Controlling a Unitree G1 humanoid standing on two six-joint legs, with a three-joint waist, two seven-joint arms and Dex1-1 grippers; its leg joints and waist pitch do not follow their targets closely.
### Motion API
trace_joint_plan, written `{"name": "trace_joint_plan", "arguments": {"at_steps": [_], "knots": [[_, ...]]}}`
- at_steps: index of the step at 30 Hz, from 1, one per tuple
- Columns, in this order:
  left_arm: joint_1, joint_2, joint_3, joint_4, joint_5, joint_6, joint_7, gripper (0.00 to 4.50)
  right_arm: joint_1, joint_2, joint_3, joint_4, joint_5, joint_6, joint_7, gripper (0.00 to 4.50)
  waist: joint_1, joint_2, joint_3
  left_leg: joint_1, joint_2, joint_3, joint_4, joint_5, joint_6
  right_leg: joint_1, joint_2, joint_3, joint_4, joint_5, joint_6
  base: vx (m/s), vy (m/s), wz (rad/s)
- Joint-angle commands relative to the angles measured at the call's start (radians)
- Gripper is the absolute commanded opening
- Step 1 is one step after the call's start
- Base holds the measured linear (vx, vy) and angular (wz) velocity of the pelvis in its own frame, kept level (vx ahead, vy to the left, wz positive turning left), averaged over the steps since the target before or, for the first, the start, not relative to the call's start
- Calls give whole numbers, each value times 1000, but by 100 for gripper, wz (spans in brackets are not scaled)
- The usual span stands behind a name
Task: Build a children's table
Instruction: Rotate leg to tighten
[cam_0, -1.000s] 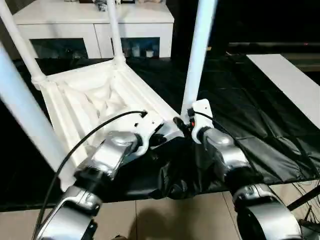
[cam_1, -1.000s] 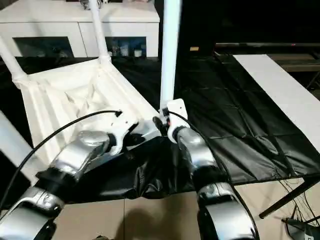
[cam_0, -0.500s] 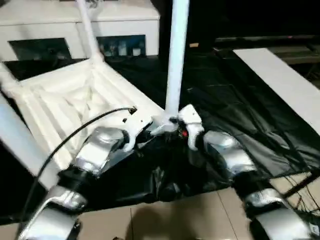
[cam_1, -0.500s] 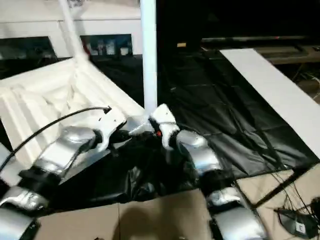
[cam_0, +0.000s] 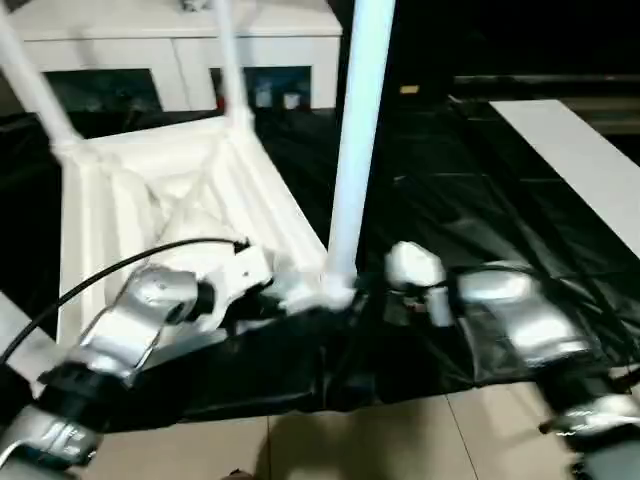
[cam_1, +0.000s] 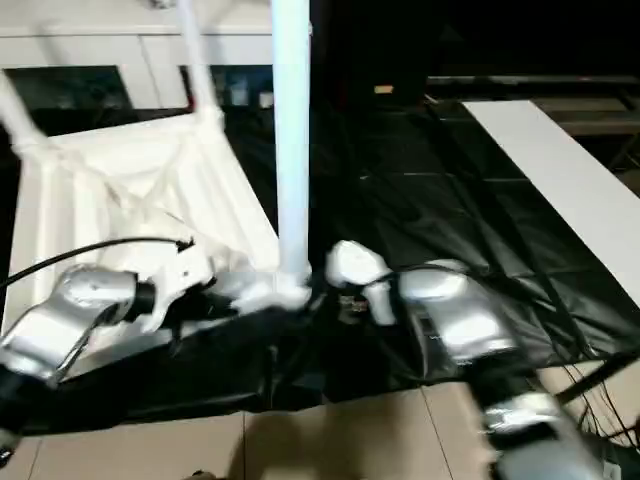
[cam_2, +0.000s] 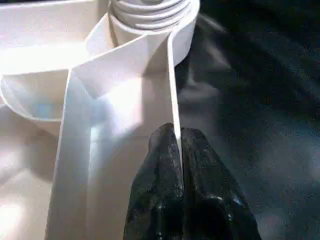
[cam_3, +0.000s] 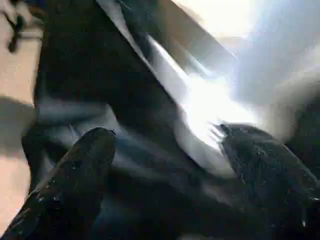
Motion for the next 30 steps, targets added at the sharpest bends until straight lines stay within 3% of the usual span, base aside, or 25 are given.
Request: {"name": "trace_joint_plan", "arguments": {"at_steps": [1, 5, 10, 11, 12, 20, 23, 25, 26, 30], "knots": [[9, -6, -64, -27, -4, 1, -61, 0, 4, -9, -26, -25, 11, 13, 17, 397, 0, 5, -62, 35, 20, 6, -77, -325, 16, 32, -29, 28, -63, -242, -240, 0, 0, 0], [17, -4, -58, -47, -7, 3, -62, 0, -7, -35, -50, 12, 13, 1, -2, 397, 5, 5, -62, 31, 20, 1, -80, -341, 3, 33, -33, 27, -65, -289, -215, 0, 0, 0], [21, -6, -53, -65, -15, 2, -68, 0, -8, -1, -42, 7, 46, 23, 2, 397, 12, 4, -66, 27, 18, 2, -78, -308, 8, 35, -30, 26, -61, -255, -212, 0, 0, 0], [21, -7, -54, -66, -14, 0, -70, 0, -8, 14, -38, 9, 51, 29, 8, 397, 14, 17, -66, 29, 18, 1, -77, -306, 7, 34, -30, 27, -59, -245, -216, 0, 0, 0], [19, -9, -56, -65, -11, -2, -72, 0, -12, 35, -29, 22, 42, 24, 7, 397, 11, 11, -66, 27, 17, 2, -77, -309, 7, 34, -29, 26, -60, -237, -219, 0, 0, 0], [10, -19, -57, -47, 1, -7, -61, 0, -63, 92, -2, 121, 11, -9, -16, 397, 11, 8, -69, 27, 18, 1, -77, -298, -3, 35, -29, 24, -53, -212, -232, 0, 0, 0], [12, -19, -55, -45, 4, -6, -55, 0, -77, 95, 1, 138, 7, -5, -6, 363, 13, 3, -68, 25, 17, 2, -76, -291, 1, 37, -30, 25, -54, -220, -225, 0, 0, 0], [12, -20, -54, -45, 5, -6, -54, 0, -82, 97, 0, 148, 6, -7, -3, 344, 13, 6, -68, 26, 17, 2, -76, -290, 3, 37, -31, 25, -54, -227, -223, 0, 0, 0], [14, -19, -53, -46, 5, -6, -54, 0, -86, 97, 0, 154, 7, -5, 0, 329, 12, -1, -68, 25, 18, 3, -76, -289, 4, 37, -30, 25, -55, -231, -220, 0, 0, 0], [19, -17, -51, -47, 8, -6, -52, 0, -96, 98, 1, 176, 7, -8, 12, 311, 13, 2, -68, 26, 18, 3, -75, -283, 7, 36, -32, 25, -55, -238, -221, 0, 0, 0]]}}
